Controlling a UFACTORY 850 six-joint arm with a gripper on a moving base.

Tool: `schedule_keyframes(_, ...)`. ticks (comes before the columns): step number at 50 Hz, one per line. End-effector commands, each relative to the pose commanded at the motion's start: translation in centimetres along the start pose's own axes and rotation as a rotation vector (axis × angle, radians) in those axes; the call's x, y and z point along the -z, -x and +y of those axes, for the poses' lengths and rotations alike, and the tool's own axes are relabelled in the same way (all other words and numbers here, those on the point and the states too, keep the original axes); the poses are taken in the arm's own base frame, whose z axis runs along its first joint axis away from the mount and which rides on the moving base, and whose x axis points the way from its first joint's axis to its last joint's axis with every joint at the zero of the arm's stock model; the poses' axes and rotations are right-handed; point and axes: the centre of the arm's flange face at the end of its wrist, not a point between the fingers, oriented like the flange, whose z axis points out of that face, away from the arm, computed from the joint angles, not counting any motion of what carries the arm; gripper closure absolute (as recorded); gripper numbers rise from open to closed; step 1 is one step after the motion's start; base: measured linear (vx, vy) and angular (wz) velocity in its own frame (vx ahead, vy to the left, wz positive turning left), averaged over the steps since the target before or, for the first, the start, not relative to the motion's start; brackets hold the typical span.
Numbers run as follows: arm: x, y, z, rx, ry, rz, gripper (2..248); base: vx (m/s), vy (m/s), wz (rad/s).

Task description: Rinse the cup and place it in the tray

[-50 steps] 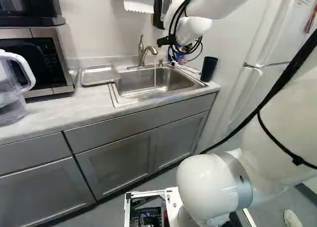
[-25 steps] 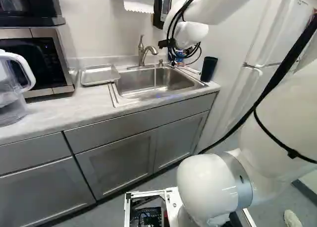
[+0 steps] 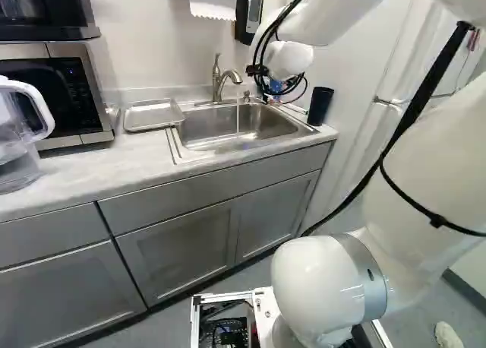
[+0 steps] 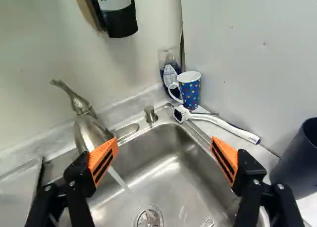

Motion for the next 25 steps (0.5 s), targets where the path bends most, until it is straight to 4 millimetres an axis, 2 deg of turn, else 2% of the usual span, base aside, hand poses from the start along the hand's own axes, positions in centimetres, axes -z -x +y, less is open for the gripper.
schedule_keyframes(25,-1.3,1.6,1.3,-0.045,0.062,0.030,3,0.000,0.000,0.000)
